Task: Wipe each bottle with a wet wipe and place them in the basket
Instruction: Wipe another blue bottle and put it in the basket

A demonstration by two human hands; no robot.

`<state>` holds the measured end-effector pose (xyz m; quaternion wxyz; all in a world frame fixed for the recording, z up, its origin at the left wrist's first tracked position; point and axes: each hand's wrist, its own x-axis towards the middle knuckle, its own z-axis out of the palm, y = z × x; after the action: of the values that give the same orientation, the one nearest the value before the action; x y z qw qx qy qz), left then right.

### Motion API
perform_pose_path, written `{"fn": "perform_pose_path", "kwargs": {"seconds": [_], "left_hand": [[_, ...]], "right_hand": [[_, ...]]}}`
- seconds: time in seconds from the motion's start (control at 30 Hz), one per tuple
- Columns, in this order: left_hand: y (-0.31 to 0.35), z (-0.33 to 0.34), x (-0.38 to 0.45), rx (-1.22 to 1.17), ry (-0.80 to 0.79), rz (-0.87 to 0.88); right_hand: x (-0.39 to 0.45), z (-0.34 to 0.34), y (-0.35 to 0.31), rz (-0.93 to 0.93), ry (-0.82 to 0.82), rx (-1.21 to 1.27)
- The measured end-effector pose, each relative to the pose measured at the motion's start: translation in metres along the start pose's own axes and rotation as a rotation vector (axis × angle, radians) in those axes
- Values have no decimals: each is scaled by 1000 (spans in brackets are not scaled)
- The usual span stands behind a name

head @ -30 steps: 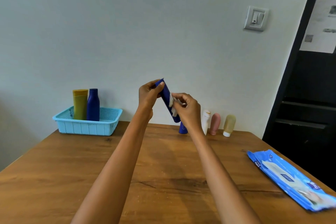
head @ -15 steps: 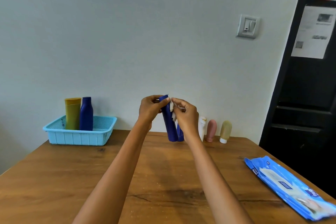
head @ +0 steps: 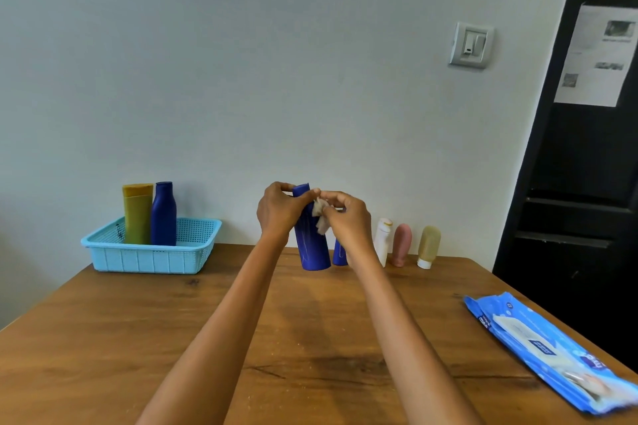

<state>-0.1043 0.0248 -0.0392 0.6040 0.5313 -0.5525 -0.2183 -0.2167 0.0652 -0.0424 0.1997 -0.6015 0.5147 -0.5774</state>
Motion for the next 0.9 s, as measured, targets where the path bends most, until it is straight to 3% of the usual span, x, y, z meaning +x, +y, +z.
{"fn": "perform_pose_path", "kwargs": {"seconds": [0.13,0.37,0.57,0.7,0.9], "left_hand": [[-5,1,-3,23,28,-14],[-8,0,1,-48,32,-40],[-12,7,0,-68,-86,-57],[-11,15,-7,46,-151,-6],[-24,20,-10,101,-266,20]], "right_hand": [[-2,4,7,40,-39,-41],[-14,3,51,363,-296,-229],[-6,0,49,337,-171,-37],[-2,-1,44,320,-150,76],[3,-7,48,350,-22,478]]}}
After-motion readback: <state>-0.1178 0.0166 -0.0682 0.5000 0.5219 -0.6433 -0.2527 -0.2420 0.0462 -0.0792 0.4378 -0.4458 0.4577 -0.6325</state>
